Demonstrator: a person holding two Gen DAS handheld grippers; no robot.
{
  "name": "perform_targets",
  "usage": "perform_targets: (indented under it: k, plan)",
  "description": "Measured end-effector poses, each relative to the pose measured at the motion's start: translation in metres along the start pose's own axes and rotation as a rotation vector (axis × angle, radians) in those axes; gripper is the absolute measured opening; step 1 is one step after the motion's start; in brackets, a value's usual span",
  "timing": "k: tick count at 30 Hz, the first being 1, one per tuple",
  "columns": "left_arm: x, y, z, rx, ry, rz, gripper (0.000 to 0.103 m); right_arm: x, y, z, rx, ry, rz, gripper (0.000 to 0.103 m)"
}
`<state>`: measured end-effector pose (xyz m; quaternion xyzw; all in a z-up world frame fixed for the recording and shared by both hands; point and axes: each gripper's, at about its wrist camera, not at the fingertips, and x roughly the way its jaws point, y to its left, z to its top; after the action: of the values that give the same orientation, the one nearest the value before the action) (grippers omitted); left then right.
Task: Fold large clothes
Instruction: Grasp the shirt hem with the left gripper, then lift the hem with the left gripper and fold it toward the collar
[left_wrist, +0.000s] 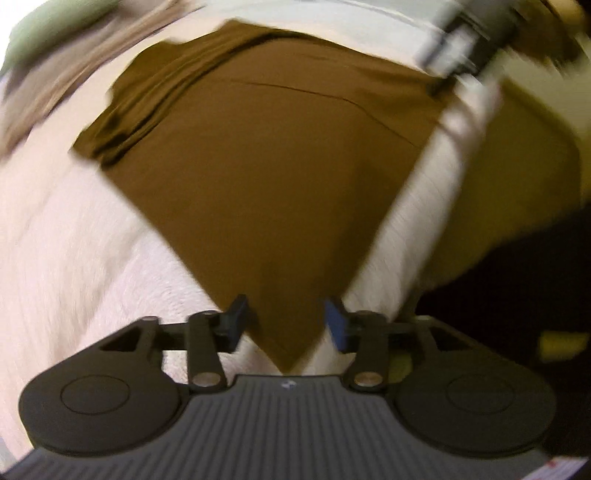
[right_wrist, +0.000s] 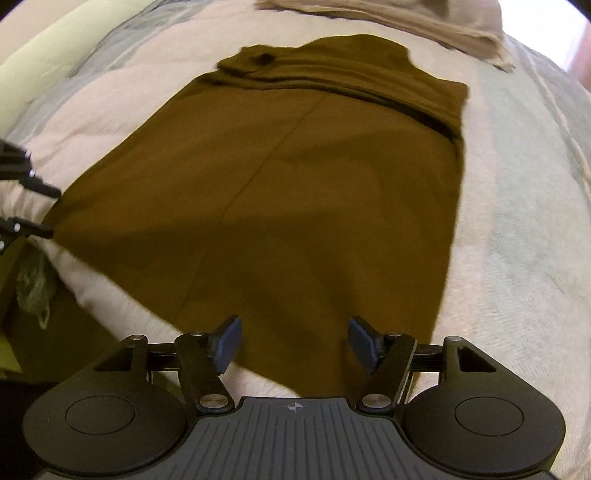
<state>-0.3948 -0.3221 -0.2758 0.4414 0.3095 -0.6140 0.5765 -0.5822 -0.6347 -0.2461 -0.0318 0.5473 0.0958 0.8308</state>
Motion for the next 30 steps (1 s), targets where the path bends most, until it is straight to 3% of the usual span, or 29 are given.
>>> perform_targets:
  k: [3,8,12,15,17,20,24,30]
  plan:
    - [0.009,-0.021,-0.008,0.161,0.029,0.039,0.05,0.004,0.004,-0.004,0.011,0.003,0.008,0.063]
    - [0.036,-0.039,-0.012,0.348,0.09,0.197,0.049,0.007,0.01,-0.006,0.012,-0.009,0.009,0.063]
    - [0.038,-0.046,-0.021,0.547,0.091,0.217,0.047,-0.002,0.007,-0.014,0.007,-0.017,-0.001,0.064]
    - [0.033,-0.041,-0.022,0.577,0.069,0.198,0.032,-0.007,0.005,-0.017,0.016,-0.026,-0.016,0.064]
    - [0.027,-0.038,-0.019,0.575,0.027,0.188,0.013,-0.01,0.004,-0.02,0.015,-0.031,-0.025,0.064]
    - [0.015,-0.029,-0.008,0.518,-0.015,0.143,0.008,-0.014,0.009,-0.023,-0.032,-0.04,-0.035,0.064]
    - [0.002,0.013,0.022,0.235,-0.036,0.043,0.007,-0.019,0.027,-0.028,-0.192,-0.063,-0.035,0.065]
    - [-0.016,0.081,0.052,-0.121,-0.065,-0.032,0.006,-0.009,0.078,-0.031,-0.408,-0.16,0.016,0.066]
